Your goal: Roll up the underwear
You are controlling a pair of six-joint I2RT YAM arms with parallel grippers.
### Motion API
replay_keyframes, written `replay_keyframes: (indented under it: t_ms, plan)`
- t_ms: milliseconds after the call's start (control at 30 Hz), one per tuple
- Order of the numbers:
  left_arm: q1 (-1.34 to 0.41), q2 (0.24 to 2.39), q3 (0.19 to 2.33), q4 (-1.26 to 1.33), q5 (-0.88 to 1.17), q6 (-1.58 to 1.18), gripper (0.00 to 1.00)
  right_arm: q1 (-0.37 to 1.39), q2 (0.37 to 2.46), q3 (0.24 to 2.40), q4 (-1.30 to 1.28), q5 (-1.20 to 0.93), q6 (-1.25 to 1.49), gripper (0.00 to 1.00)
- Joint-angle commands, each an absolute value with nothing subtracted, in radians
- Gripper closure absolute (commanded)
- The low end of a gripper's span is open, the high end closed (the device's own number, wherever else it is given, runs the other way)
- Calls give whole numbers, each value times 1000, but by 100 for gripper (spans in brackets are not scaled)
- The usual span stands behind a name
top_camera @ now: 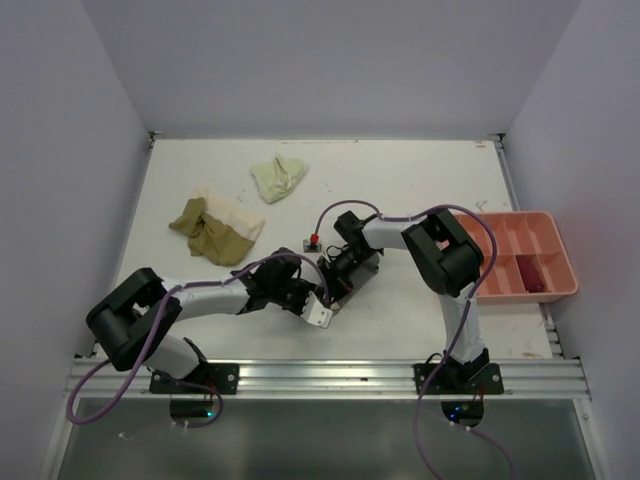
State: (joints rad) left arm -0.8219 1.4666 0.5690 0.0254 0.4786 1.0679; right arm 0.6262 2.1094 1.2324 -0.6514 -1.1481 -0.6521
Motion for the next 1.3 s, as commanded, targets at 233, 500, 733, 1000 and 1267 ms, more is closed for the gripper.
replay_keyframes:
  t_ms: [233, 500, 733, 1000, 1267]
  plan:
    - [-854, 1454, 589, -28, 436, 1063, 57, 637, 2134, 1267, -729, -1180, -747, 100]
    - [-897, 1523, 643, -58, 405, 1075, 75, 637, 2138, 1287, -796, -1183, -801, 100]
    - [-913, 1601, 765, -282, 357, 899, 100, 568, 2073, 1328, -784, -1143, -709, 59]
    - [-913, 1646, 793, -414, 302, 594, 100, 416, 1950, 1428, -765, -1022, -549, 46]
    - [-896, 1791, 978, -598, 423, 416, 100, 313, 1735, 1306, -647, -894, -463, 49]
